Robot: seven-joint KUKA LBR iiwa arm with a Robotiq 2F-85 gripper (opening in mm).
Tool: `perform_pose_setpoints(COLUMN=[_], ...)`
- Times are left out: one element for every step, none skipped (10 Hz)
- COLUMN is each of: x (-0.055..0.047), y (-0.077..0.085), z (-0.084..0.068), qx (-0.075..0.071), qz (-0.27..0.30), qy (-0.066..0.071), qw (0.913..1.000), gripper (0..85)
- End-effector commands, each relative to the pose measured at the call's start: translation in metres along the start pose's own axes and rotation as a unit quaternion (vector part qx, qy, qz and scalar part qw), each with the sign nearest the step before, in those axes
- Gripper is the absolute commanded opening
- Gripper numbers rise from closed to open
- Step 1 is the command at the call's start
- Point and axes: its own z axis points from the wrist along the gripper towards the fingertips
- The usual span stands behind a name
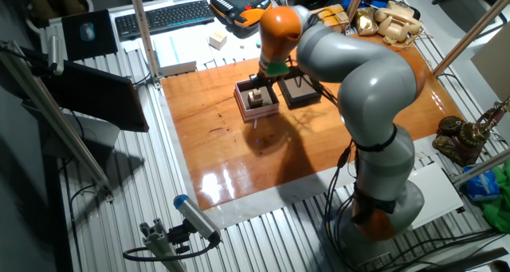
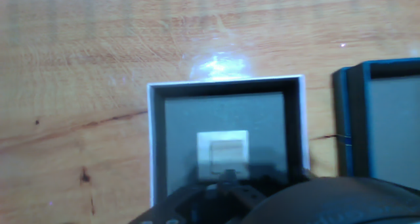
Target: Move an object from one box to another
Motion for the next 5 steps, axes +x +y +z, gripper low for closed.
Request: perform_pose_setpoints(x=[0.001,0.002,0.002,0.003,0.003], y=[-0.005,-0.011,-0.017,-0.022,-0.026], z=[-0.015,-0.022,-0.029,-0.033,-0.037], qx=[-0.003,-0.008,-0.021,-0.027,-0.028], qz=[-0.001,-0.003,-0.005,-0.007,-0.010], qy=[-0.001,-0.003,0.000,0.003,0.005], qw=[1.0000,1.0000,0.9998,0.9996,0.9995], gripper=[17.0,17.0,0.0,0.0,0.0])
